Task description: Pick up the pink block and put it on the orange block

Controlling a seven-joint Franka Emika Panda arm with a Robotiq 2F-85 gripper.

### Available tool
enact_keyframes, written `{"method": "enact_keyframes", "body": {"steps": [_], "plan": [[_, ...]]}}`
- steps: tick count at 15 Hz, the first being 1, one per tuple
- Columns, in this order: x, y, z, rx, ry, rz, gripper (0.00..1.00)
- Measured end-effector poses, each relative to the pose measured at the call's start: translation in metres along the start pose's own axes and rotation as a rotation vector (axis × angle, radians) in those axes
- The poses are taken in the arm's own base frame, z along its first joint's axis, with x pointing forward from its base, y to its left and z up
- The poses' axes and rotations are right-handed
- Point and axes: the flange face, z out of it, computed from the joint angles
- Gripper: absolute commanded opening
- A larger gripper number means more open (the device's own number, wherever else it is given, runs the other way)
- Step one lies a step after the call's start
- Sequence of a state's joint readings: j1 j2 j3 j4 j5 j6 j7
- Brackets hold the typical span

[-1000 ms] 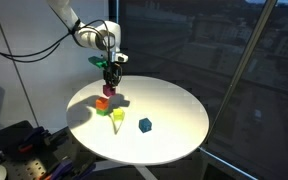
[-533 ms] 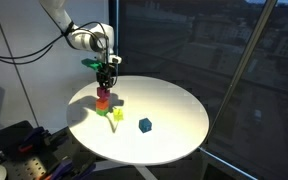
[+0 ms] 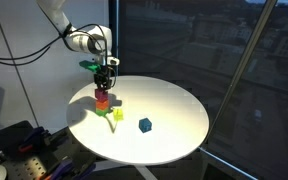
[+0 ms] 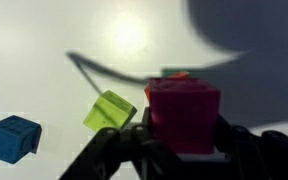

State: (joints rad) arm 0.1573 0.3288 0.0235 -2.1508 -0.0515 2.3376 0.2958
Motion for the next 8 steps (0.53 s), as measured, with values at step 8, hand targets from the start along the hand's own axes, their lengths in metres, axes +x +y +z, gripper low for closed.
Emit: {"method": "enact_keyframes", "body": {"steps": [8], "plan": [[0.0001,-0.0001,0.0002,0.002,0.005,-0.005,0.30]]}}
